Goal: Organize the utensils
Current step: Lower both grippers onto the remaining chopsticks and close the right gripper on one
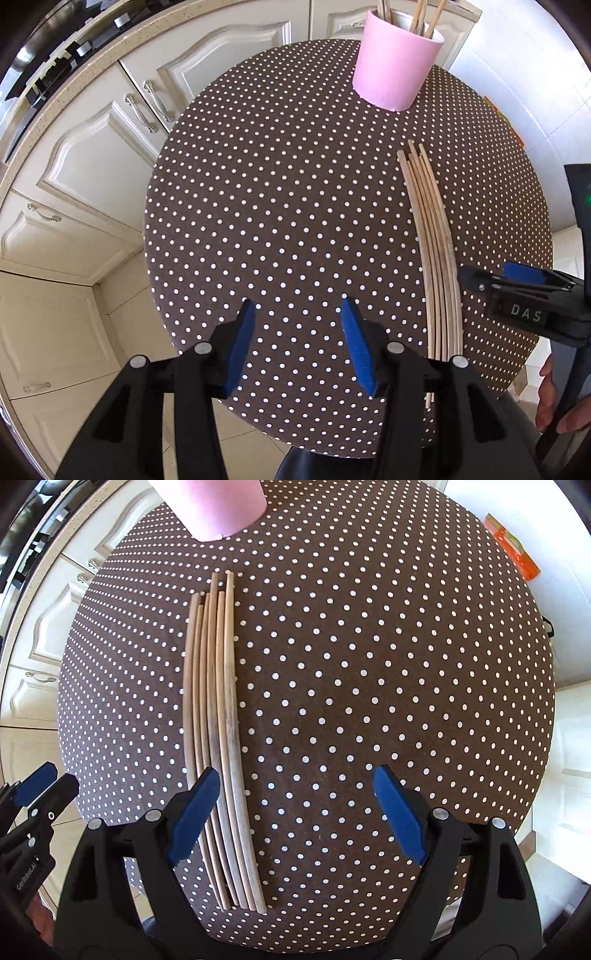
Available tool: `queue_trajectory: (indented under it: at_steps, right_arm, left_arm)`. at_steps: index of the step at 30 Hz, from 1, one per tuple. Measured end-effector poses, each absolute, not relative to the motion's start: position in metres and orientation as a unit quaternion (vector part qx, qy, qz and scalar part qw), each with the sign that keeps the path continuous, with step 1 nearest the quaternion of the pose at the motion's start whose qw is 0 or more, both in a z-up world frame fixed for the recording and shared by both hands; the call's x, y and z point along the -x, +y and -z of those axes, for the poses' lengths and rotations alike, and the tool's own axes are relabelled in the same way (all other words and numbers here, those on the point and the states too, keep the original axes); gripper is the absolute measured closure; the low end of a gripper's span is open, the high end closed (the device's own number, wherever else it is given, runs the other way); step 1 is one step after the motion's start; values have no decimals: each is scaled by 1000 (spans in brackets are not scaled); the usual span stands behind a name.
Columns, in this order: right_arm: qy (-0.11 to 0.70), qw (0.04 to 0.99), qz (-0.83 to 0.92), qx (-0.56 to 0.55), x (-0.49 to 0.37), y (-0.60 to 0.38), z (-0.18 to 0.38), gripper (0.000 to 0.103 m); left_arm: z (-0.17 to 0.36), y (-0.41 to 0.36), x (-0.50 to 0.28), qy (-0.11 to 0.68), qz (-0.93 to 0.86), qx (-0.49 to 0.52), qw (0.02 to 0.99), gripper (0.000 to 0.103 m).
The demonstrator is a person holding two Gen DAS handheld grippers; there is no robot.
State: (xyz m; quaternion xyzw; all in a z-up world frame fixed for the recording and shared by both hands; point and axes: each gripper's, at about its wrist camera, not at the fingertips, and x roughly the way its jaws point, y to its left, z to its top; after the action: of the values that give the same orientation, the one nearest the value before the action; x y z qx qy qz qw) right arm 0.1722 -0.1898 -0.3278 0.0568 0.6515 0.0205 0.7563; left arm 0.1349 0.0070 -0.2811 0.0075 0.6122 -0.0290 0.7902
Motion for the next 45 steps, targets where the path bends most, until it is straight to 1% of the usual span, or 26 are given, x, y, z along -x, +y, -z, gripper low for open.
queue_trajectory:
  at_steps: [11, 20, 31, 33, 34, 35, 36, 37, 39, 41, 45]
  right_arm:
    - [650, 759, 4, -22, -192, -185, 352, 18]
    - [654, 755, 20, -26, -200, -190, 352, 13]
    - [640, 768, 21, 20, -218, -174, 346, 13]
    - [629, 777, -3, 29, -225, -165, 340, 22]
    - [622, 782, -9, 32, -227, -162, 337, 32]
    - [610, 791, -21, 39, -228, -159, 333, 51]
    - [600, 798, -32, 47, -228, -155, 330, 63]
    - [594, 801, -41, 55, -229, -152, 327, 80]
    - [592, 803, -46, 52, -230, -154, 326, 82]
    - [586, 808, -50, 34, -230, -164, 323, 92]
    - [582, 809, -78, -37, -231, -193, 323, 96]
  left_arm:
    - [289, 6, -149, 616, 36, -14, 787, 55]
    - [291, 11, -161, 613, 38, -13, 789, 55]
    - [292, 7, -164, 615, 40, -20, 787, 55]
    - [292, 4, -163, 617, 42, -20, 785, 55]
    - [292, 2, -164, 618, 44, -19, 784, 55]
    - [293, 0, -165, 620, 46, -18, 783, 55]
    - [293, -2, -166, 621, 48, -18, 782, 55]
    - [293, -5, -166, 623, 50, -18, 781, 55]
    - [295, -9, -167, 626, 54, -17, 778, 55]
    - [296, -15, -168, 629, 60, -16, 775, 55]
    - [303, -27, -173, 643, 75, -1, 762, 55]
